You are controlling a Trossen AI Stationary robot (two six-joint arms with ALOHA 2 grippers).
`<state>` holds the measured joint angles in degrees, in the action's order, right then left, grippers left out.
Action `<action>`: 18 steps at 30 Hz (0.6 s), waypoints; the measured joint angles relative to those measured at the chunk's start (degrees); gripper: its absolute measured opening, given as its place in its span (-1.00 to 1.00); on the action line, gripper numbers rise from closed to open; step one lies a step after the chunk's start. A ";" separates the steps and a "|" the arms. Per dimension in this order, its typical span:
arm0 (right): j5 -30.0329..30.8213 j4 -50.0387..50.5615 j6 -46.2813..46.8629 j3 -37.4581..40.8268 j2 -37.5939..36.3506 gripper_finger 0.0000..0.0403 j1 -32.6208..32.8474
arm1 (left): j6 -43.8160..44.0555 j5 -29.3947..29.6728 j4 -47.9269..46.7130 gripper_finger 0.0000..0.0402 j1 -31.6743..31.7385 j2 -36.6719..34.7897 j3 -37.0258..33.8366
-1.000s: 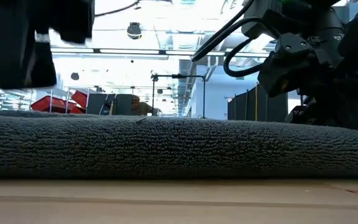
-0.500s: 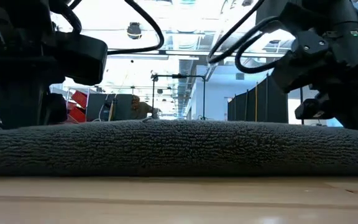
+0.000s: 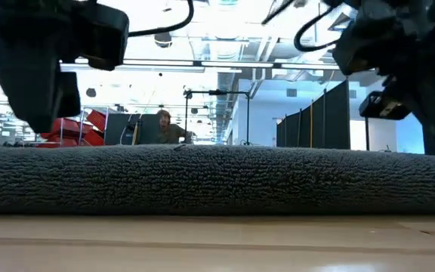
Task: Roll towel
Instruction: Roll the gray towel
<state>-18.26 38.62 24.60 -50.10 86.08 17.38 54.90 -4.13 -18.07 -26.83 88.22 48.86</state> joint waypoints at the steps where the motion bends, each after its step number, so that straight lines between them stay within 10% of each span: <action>1: 0.00 -0.11 0.18 1.03 0.02 -1.00 -0.42 | -0.85 0.31 -0.09 -0.66 0.18 0.45 -0.07; 18: 19.23 2.84 6.62 -0.79 -7.03 -1.00 9.57 | -1.24 2.04 -4.35 -0.66 1.43 1.30 2.13</action>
<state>0.96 41.46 31.22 -50.89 79.05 26.95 53.66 -2.09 -22.42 -25.41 89.53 51.00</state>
